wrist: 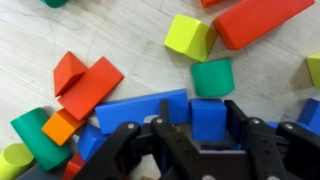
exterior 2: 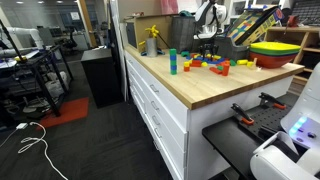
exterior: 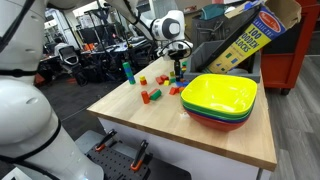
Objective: Put the blue block on top of the yellow block
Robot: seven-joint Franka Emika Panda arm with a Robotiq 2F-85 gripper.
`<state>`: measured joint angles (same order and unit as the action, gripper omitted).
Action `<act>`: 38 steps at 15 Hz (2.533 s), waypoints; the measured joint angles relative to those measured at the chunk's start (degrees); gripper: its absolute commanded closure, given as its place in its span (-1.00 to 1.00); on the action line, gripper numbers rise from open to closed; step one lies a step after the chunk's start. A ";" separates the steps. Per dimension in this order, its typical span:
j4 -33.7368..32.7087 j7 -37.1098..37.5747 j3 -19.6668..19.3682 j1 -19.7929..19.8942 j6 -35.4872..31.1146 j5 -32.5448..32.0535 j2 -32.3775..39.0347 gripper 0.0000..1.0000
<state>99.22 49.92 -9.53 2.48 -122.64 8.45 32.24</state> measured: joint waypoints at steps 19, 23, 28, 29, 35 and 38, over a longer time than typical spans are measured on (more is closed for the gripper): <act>8.66 -13.52 2.46 -4.41 0.00 -7.78 -10.03 0.84; 12.84 -16.33 3.98 -5.01 0.22 -7.90 -14.60 0.84; 16.32 -18.77 5.64 -5.18 0.51 -7.90 -18.45 0.84; 16.73 -19.27 6.08 -5.24 0.52 -7.89 -19.03 0.84; 17.31 -21.75 8.54 -5.82 1.33 -7.31 -20.66 0.84; 17.17 -23.34 9.48 -6.04 2.31 -6.74 -20.68 0.84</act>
<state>116.39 26.58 -0.05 -3.56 -120.33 1.72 11.56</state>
